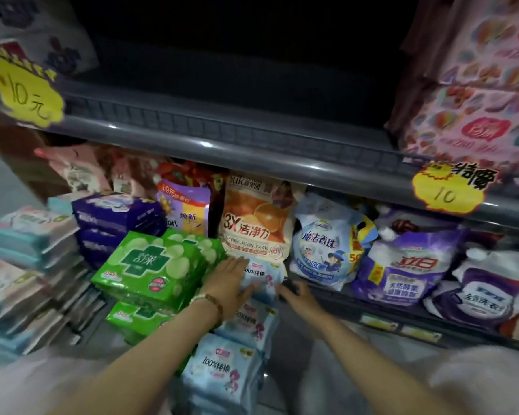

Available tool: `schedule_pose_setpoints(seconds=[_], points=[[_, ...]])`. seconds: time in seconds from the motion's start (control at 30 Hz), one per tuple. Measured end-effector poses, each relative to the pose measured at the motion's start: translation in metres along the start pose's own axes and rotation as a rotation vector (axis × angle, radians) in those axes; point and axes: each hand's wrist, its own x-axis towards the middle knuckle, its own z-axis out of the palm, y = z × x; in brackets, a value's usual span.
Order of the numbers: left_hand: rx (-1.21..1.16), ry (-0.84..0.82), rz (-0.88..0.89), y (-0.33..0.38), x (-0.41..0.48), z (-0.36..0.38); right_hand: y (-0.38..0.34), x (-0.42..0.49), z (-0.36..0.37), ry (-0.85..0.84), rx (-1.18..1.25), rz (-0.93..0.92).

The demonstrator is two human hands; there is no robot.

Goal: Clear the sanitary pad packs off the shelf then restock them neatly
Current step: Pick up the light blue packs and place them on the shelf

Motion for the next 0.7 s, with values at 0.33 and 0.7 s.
schedule_pose_setpoints(seconds=[0.33, 0.7], points=[[-0.880, -0.124, -0.737, -0.023, 0.095, 0.059, 0.010, 0.067, 0.028, -0.240, 0.477, 0.372], [-1.200, -0.283, -0.590, -0.011, 0.093, 0.055, 0.017, 0.052, 0.028, -0.170, 0.738, 0.333]])
